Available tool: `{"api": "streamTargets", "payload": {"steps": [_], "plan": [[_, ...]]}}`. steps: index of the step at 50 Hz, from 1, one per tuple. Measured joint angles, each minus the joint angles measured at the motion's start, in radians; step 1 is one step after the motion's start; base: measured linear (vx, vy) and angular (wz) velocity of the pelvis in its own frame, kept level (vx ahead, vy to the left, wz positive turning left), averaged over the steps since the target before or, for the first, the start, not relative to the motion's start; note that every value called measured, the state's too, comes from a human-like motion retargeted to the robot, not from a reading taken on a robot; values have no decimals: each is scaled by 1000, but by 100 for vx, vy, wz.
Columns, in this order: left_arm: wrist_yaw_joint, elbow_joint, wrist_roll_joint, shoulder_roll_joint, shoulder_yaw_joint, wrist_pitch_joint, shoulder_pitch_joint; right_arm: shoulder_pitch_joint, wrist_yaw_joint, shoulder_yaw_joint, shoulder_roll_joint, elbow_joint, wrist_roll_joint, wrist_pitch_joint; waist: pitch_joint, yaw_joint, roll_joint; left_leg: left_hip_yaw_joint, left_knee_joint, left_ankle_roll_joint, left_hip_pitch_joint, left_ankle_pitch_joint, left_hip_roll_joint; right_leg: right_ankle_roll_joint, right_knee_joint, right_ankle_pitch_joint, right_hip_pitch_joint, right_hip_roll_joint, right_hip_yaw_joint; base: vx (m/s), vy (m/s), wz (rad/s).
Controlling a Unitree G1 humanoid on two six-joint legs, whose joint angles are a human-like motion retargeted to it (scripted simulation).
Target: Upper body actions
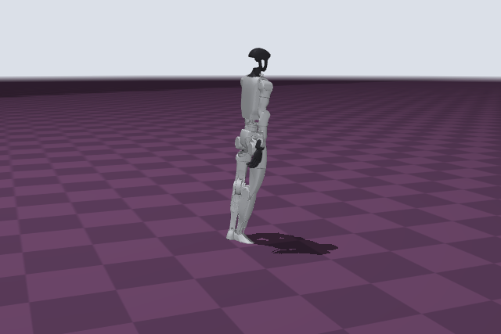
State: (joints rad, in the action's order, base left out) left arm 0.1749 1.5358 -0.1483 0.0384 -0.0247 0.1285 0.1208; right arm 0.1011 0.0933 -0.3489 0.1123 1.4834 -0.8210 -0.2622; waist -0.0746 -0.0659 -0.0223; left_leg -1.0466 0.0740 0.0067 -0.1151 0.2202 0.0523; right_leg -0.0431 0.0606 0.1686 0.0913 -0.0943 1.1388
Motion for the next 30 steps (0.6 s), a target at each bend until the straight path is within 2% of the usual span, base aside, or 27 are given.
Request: {"api": "streamTargets", "payload": {"steps": [2, 5, 7, 10, 12, 13, 15, 17, 19, 23, 25, 26, 27, 28, 30], "plan": [[-11, 5, 12, 0, -3, 1, 5, -6, -2, 18, 11, 2, 9, -4, 16, -36, 6, 137, 21, 9, 41, -11, -6, -2, 2, -20, 26, -12, 0, -30, 32, 81], [4, -7, 42, -9, -26, -6, 7, -26, -20, 5, 11, 6, 28, -6, 37, -77, 8, 185, 20, 21, 54, -8, -18, 4, 10, -61, 60, -26, 42, -39, 30, 122], [6, -18, 48, -18, -53, -16, 5, -29, -1, -1, 14, -8, 27, 25, 50, -101, -2, 229, 9, 39, 59, -6, -27, -15, 28, -90, 83, -30, 73, -28, 26, 149], [-5, -10, 55, -31, -72, -6, 7, -21, 35, 3, 17, -48, -3, 48, 55, -111, -39, 326, 16, 56, 87, -7, 1, -101, 94, -140, 104, -38, 103, -26, 32, 180], [-13, 1, 49, -41, -73, 5, 12, -24, 14, 12, 18, -62, -10, 45, 61, -64, -75, 414, 46, 62, 116, -7, 38, -171, 187, -140, 92, -51, 60, -20, 18, 250], [-18, 5, 43, -49, -75, 8, 14, -28, 2, 19, 17, -63, -6, 44, 67, -45, -83, 451, 57, 66, 127, -9, 44, -169, 242, -137, 78, -67, 5, -19, 15, 246], [-25, 15, 42, -65, -73, 20, 26, -39, 0, 29, 14, -61, 6, 46, 82, -19, -77, 507, 64, 79, 145, -16, 28, -138, 384, -113, -19, -107, -227, -19, 14, 234], [-20, 23, 50, -78, -67, 32, 33, -44, 25, 33, 4, -66, 10, 51, 97, 2, -56, 579, 58, 93, 160, -33, -8, -92, 426, -74, -114, -41, -501, -18, 7, 221], [-17, 26, 49, -91, -58, 35, 36, -51, 50, 44, -8, -74, 6, 56, 111, 11, -39, 650, 64, 99, 181, -48, -30, -67, 394, -34, -143, 9, -646, -15, 0, 209], [-34, 31, 44, -119, -54, 40, 25, -52, 55, 74, -27, -93, -24, 64, 125, 61, -1, 814, 70, 106, 211, -77, -96, -38, 224, 32, -147, 48, -798, -5, -3, 220], [-31, 37, 59, -130, -47, 48, 24, -52, 53, 86, -32, -99, -45, 69, 140, 52, 41, 863, 50, 114, 194, -92, -157, -17, 130, 3, -155, 55, -890, 2, -6, 146], [-28, 43, 65, -134, -40, 50, 23, -51, 57, 91, -34, -104, -57, 72, 145, 28, 57, 871, 37, 113, 185, -101, -174, -34, 120, -32, -160, 88, -987, 2, -8, 82], [-27, 50, 70, -139, -34, 54, 23, -48, 62, 94, -36, -109, -72, 74, 148, 1, 70, 877, 26, 112, 180, -108, -189, -41, 113, -56, -161, 94, -1017, 4, -7, 37], [-30, 58, 72, -142, -32, 59, 24, -44, 68, 92, -40, -115, -91, 76, 145, -33, 81, 877, 20, 109, 181, -113, -197, -29, 114, -56, -157, 47, -912, 9, -6, 53], [-43, 73, 73, -143, -38, 69, 18, -33, 72, 72, -46, -123, -130, 78, 136, -57, 83, 924, 12, 107, 185, -128, -211, -16, 92, -63, -137, 20, -829, 13, -5, 89]]}}
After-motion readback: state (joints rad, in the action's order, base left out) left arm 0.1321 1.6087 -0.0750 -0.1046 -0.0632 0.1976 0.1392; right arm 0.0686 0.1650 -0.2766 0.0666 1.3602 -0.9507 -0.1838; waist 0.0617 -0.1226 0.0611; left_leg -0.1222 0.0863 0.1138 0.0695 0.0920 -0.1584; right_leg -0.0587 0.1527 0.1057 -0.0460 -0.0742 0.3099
